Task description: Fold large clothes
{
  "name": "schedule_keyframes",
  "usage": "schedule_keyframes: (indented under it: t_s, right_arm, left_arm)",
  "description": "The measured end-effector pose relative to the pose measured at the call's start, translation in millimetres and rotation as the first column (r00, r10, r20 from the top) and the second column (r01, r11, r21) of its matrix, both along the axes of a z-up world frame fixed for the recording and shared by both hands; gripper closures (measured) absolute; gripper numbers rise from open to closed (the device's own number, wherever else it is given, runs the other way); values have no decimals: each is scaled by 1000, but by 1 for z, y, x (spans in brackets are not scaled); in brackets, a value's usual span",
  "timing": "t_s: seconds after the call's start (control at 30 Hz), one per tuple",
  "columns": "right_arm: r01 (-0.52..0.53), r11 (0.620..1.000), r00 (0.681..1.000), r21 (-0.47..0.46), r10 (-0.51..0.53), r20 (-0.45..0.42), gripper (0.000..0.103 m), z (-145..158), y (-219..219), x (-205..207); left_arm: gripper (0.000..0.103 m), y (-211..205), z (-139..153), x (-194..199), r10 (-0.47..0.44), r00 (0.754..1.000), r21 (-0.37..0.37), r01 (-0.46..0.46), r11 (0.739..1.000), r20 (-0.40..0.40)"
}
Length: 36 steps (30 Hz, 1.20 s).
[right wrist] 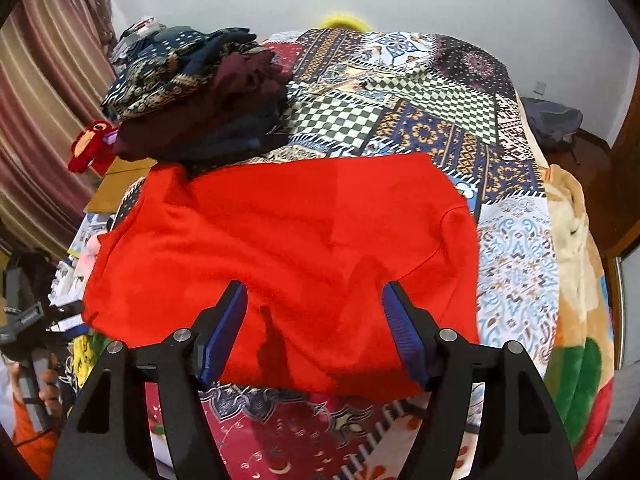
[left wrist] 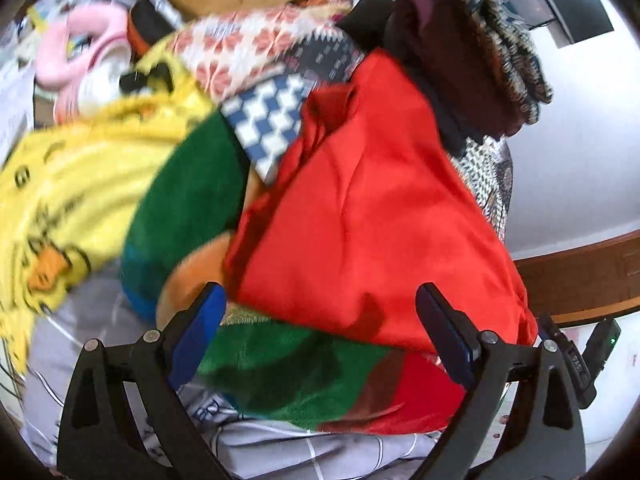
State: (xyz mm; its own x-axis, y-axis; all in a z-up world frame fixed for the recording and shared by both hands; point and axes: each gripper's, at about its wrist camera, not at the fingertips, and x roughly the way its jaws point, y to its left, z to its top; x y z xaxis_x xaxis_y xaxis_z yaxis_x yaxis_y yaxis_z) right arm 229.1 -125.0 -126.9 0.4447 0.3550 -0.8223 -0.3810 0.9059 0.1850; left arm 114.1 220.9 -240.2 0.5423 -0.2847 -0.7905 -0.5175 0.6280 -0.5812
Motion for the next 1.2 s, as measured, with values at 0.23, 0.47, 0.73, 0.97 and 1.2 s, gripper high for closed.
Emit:
schedule_keyframes:
  t_s: [0.23, 0.47, 0.73, 0.97, 1.2]
  right_arm:
    - [-8, 1000, 1000, -16, 7, -24, 36, -13, 4, -3]
    - [0, 1000, 999, 4, 0, -40, 36, -15, 1, 1]
    - [2, 1000, 998, 15, -1, -60, 36, -24, 1, 6]
    - [-20, 1000, 998, -17, 19, -63, 36, -26, 11, 12]
    - [-20, 998, 997, 58, 24, -73, 36, -14, 34, 23]
  left_arm:
    - [16, -21, -3, 12, -46, 998, -56, 48, 997, 32]
    - [48, -23, 20, 52, -103, 988, -73, 112, 991, 112]
    - [48, -24, -7, 76, -77, 996, -76, 80, 994, 44]
    - [55, -18, -20, 87, -47, 998, -20, 48, 999, 39]
    - [92, -14, 10, 102, -3, 997, 91, -4, 996, 77]
